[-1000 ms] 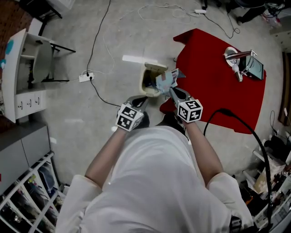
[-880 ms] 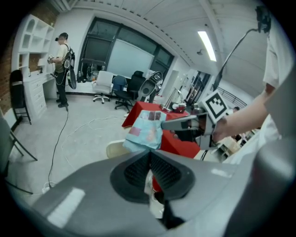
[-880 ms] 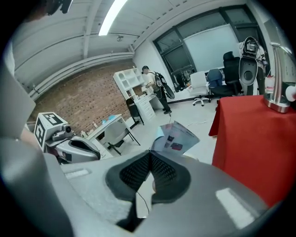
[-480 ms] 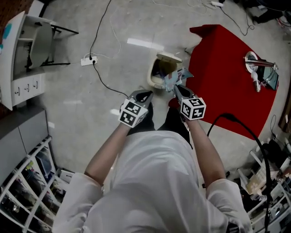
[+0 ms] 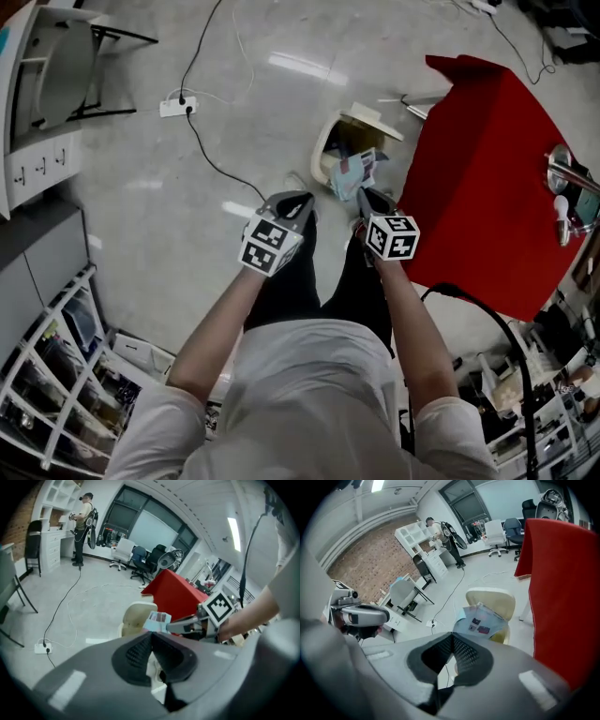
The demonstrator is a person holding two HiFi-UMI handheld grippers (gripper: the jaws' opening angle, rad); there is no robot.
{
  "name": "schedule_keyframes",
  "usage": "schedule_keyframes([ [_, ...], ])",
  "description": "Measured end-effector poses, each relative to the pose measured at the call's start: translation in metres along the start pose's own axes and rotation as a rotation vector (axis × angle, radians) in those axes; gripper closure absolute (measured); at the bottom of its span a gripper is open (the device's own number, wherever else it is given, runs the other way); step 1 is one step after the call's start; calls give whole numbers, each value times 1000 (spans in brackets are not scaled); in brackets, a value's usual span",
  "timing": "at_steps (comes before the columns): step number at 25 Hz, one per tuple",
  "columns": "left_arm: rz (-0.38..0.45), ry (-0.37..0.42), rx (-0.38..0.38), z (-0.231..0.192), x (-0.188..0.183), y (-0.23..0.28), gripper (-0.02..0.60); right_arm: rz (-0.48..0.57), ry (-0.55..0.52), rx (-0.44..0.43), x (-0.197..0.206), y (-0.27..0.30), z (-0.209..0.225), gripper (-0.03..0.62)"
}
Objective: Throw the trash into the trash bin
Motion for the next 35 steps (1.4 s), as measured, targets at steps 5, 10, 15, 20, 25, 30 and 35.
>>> schedule_keyframes([
  [5,20,-27,-13,-32,13,20,577,-44,21,42,15,57,5,594],
  [10,1,-37,5,-39,33,38,577,-73,60,108,34,107,23,592],
  [15,-29,-42,23,-48,58,54,577,-86,97,147,48,142,38,500],
  [20,-57,-65,17,-53,78,64,577,-91,130,132,60,145,45,476],
  [25,-59,-57,6,-42,80,61,577,-56,128,118,62,123,35,476],
  [30,-42,-44,-14,-22,71,47,577,-27,103,92,56,88,20,477],
  [35,-46,-10,-29,9,58,37,577,4,57,79,46,43,20,508],
])
Point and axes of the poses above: the fingertips, and each gripper's own axes: y forward along the fingers, z to its right, x out of its underside, the point moved 10 cm from there along -y, backward along the fingers, and after that the axes turned 13 degrees about x, right-handed, at the moved point
